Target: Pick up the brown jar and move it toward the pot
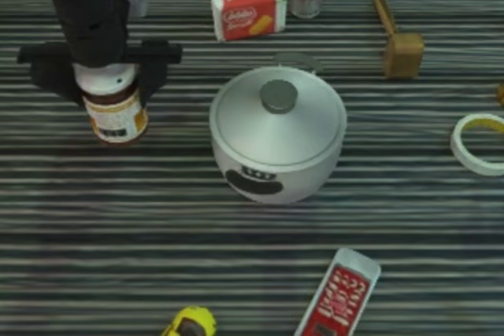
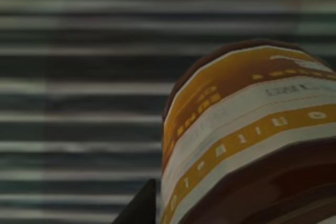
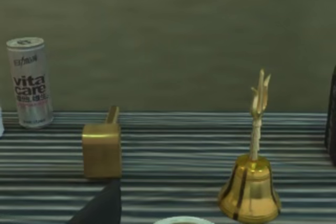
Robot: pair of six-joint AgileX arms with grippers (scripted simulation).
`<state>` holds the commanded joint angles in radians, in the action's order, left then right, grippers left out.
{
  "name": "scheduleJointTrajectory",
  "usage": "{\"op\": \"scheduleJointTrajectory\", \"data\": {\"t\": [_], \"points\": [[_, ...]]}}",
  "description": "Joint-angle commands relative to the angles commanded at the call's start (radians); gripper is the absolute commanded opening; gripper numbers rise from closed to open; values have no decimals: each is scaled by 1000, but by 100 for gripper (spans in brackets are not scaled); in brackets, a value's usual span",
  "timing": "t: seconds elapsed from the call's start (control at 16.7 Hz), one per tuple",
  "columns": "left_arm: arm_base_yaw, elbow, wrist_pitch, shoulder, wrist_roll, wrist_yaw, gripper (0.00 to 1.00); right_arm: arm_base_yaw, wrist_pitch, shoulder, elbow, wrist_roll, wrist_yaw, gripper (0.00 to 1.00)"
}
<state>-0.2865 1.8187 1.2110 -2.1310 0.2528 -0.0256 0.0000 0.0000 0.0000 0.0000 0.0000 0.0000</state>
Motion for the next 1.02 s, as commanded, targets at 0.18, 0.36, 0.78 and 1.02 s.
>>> {"op": "scheduleJointTrajectory", "data": {"t": [0.18,0.36,0.78,1.02], "points": [[-14,-3,-10,2,41,-1,0,0,0,0,0,0,0,100],[-9,-2,-8,4,38,-1,0,0,0,0,0,0,0,100],[-10,-122,-169,-35,36,-1,0,0,0,0,0,0,0,100],[-10,-135,-185,-42,37,-1,0,0,0,0,0,0,0,100]]}}
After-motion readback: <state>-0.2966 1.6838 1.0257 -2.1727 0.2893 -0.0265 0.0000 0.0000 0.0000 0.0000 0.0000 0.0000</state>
